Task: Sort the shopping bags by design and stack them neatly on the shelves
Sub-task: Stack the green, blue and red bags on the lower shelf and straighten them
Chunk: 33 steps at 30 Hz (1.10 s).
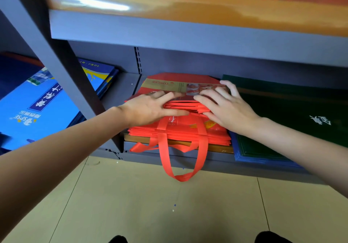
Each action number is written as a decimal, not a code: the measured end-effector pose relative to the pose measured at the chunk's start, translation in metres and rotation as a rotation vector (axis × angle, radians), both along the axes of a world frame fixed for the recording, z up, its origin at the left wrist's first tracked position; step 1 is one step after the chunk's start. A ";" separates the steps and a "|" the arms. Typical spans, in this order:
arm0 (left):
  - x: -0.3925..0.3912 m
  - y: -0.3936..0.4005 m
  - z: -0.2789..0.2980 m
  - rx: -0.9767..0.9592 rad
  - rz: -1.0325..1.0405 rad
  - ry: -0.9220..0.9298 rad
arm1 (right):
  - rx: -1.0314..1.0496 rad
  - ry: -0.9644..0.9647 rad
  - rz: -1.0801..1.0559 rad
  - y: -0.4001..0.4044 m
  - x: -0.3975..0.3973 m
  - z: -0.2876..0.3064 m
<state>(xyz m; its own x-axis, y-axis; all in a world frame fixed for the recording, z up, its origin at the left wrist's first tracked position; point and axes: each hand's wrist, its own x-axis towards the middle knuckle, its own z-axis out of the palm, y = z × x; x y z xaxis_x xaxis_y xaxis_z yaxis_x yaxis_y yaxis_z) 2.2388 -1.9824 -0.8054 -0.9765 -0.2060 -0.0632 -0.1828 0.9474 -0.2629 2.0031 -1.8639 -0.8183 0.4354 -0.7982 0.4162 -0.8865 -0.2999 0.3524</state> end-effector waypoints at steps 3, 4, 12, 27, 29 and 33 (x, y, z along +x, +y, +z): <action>0.000 0.001 0.008 -0.026 0.041 -0.030 | -0.018 -0.056 0.088 0.004 0.008 0.005; 0.000 0.001 0.007 -0.047 0.058 -0.071 | -0.005 -0.067 0.109 0.006 0.011 0.005; 0.006 0.006 -0.038 0.012 -0.097 -0.315 | 0.406 0.124 0.052 0.032 -0.001 -0.036; -0.006 -0.004 0.011 -0.094 0.047 -0.203 | 0.226 -0.011 -0.064 0.005 -0.015 0.001; -0.004 -0.006 0.011 -0.106 0.039 -0.097 | 0.166 -0.003 -0.066 0.000 -0.012 0.010; 0.003 -0.005 -0.007 -0.027 -0.016 0.157 | 0.078 0.092 -0.009 -0.006 -0.014 0.025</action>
